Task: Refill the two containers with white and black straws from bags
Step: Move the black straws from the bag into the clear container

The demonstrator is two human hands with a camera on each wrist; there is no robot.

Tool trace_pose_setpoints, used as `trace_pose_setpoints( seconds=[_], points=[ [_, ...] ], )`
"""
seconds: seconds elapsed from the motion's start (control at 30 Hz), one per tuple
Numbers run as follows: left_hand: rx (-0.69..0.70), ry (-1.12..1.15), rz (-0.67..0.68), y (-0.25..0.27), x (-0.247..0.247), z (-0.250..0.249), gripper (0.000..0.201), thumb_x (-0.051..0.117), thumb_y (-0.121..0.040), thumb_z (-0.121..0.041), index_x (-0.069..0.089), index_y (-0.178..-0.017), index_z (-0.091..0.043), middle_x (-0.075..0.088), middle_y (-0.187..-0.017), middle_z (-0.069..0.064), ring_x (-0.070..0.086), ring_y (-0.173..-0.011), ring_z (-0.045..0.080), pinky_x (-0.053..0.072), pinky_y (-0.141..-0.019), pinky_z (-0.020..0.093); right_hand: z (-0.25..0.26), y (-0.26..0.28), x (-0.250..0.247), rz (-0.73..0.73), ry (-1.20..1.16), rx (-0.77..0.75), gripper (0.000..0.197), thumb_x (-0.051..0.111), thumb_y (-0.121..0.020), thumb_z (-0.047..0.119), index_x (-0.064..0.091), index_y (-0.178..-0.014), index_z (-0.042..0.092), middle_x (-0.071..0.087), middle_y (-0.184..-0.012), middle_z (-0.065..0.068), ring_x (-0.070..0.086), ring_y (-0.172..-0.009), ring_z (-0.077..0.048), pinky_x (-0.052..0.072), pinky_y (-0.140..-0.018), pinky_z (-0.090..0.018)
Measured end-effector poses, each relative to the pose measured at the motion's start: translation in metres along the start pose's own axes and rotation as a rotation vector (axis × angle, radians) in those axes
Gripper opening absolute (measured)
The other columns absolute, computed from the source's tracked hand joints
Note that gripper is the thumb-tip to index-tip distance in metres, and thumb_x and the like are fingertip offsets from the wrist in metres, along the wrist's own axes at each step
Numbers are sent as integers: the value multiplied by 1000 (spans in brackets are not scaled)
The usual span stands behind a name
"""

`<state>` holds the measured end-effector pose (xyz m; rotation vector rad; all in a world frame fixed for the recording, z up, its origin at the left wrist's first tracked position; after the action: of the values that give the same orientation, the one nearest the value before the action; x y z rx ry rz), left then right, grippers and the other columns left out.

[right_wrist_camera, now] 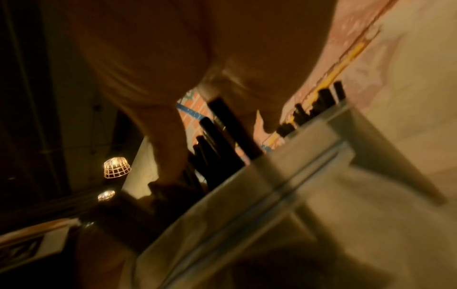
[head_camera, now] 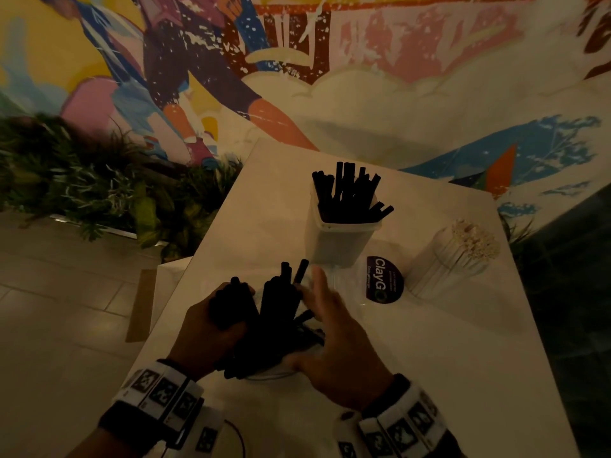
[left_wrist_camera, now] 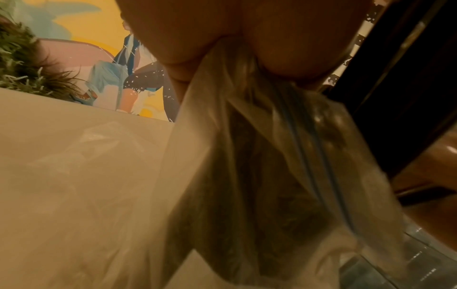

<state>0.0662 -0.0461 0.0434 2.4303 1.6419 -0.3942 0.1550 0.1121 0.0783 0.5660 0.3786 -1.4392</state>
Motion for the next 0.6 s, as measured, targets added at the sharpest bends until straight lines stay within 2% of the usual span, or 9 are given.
trace_pose_setpoints(
  seconds=[0.07, 0.13, 0.2, 0.23, 0.33, 0.4, 0.47, 0.53, 0.6],
  points=[
    [-5, 5, -11, 1, -1, -2, 39, 55, -52, -52, 53, -88, -67, 61, -92, -40, 59, -86, -15, 46, -74, 5, 3, -9, 11, -42, -146, -52, 103, 71, -78, 23, -3, -142, 56, 45, -143, 15, 43, -131, -4, 41, -108, -29],
    [-20, 32, -22, 2, -1, -6, 37, 55, -48, -52, 52, -81, -71, 59, -84, -45, 57, -80, -20, 43, -71, -1, 3, -14, 16, -120, -173, -121, 77, 69, -81, 21, 29, -144, 40, 58, -131, 9, 54, -120, -2, 48, -100, -25],
    [-28, 53, -23, 4, -1, -8, 35, 56, -47, -52, 53, -78, -69, 60, -83, -43, 57, -79, -20, 43, -69, -2, 3, -16, 14, -230, -139, -193, 46, 68, -82, 25, 57, -126, 25, 66, -116, 8, 61, -108, -3, 52, -92, -26],
    [-28, 61, -27, 4, -2, -8, 35, 56, -47, -52, 54, -77, -69, 61, -83, -43, 57, -79, -19, 44, -69, -1, 3, -16, 12, -282, -130, -230, 34, 68, -82, 26, 65, -115, 21, 68, -107, 9, 62, -100, -3, 53, -86, -24],
    [-44, 98, -29, 4, -1, -2, 34, 58, -47, -50, 57, -77, -66, 62, -82, -41, 59, -80, -17, 46, -72, 1, 5, -16, 9, -366, -149, -294, 14, 68, -79, 22, 67, -93, 25, 65, -89, 9, 61, -84, -3, 49, -75, -18],
    [-42, 87, -24, 3, 0, 2, 34, 58, -48, -49, 58, -79, -64, 63, -87, -38, 60, -84, -13, 48, -76, 4, 1, -17, 7, -391, -204, -276, 12, 65, -79, 23, 65, -91, 26, 65, -87, 8, 62, -83, -5, 51, -73, -22],
    [-27, 63, -18, 3, 0, 4, 36, 58, -51, -48, 57, -84, -63, 63, -92, -36, 60, -88, -11, 48, -77, 5, -9, -18, 3, -448, -328, -195, 10, 62, -80, 29, 63, -90, 30, 67, -85, 9, 65, -82, -9, 56, -73, -29],
    [-20, 46, -9, 3, 0, 6, 38, 57, -52, -49, 56, -87, -63, 62, -95, -37, 60, -90, -11, 46, -78, 3, -16, -19, -8, -553, -431, -132, 9, 61, -81, 37, 59, -88, 31, 67, -79, 5, 65, -73, -14, 57, -67, -37],
    [-18, 28, -4, 3, 1, 6, 39, 55, -52, -50, 55, -89, -62, 62, -97, -35, 60, -89, -10, 46, -76, 4, -15, -19, -26, -679, -469, -134, 14, 61, -81, 42, 57, -82, 29, 63, -68, 1, 61, -60, -16, 55, -59, -35]
  ],
)
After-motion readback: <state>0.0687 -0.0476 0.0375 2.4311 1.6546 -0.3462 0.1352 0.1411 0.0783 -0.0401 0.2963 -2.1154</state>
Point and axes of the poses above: each hand's wrist, its own y-axis away from the middle knuckle, its own x-axis out of the palm, z = x × y, the point moved 8 cm from there along -y, towards the middle knuckle
